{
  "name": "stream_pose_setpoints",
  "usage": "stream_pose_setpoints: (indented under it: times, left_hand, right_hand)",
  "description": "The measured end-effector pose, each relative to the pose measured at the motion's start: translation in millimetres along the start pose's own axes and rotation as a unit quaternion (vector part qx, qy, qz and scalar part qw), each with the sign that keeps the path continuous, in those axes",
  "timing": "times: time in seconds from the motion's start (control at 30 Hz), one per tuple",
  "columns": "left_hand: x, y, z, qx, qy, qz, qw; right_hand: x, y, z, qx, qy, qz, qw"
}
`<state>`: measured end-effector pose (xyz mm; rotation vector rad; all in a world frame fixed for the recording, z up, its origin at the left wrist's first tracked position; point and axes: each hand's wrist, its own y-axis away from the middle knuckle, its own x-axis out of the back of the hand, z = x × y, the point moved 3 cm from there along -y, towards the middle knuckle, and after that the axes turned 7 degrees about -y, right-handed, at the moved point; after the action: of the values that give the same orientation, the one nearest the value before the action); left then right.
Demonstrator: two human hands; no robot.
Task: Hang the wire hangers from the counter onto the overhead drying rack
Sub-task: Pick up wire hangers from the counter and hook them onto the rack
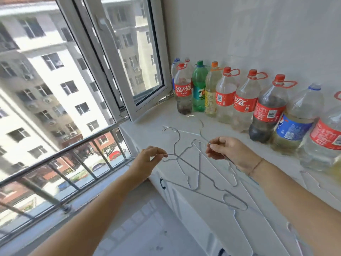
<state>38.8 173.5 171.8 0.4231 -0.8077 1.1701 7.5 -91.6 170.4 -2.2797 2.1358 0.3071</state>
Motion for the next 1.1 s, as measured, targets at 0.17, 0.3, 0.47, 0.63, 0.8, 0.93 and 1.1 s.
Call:
stream_pose_setpoints:
  times: [0.17,0.3,0.47,0.63,0.8,0.93,1.1]
  left_hand:
    - [20,64,4,0.061,0.076,0.050,0.994]
    - [47,113,-7,0.073,0.046,0.100,0.991]
    - [84,180,-34,0.132,0.031,0.194,0.972]
    - [102,263,-37,0.262,0.177,0.315,0.895]
    - [95,331,-13,0.271,0.396,0.204,0.854]
    - [133,402,-15,0.265,0.389,0.212,0.857]
    - [193,465,-21,0.279,0.336,0.261,0.861]
  right_hand:
    - [-84,33,21,-0.068,-0.093,-0.089,0.989]
    - [-154,66,23,-0.104,-0.145,-0.157,0.971]
    - [-228,97,22,-0.124,-0.170,-0.201,0.957]
    - [-304,130,30,-0.131,-0.217,-0.217,0.943]
    - [-375,159,39,-0.096,-0.256,-0.170,0.947]
    - [-445,201,43,-0.092,-0.282,-0.146,0.944]
    - [-513,237,32,-0.072,-0.276,-0.159,0.945]
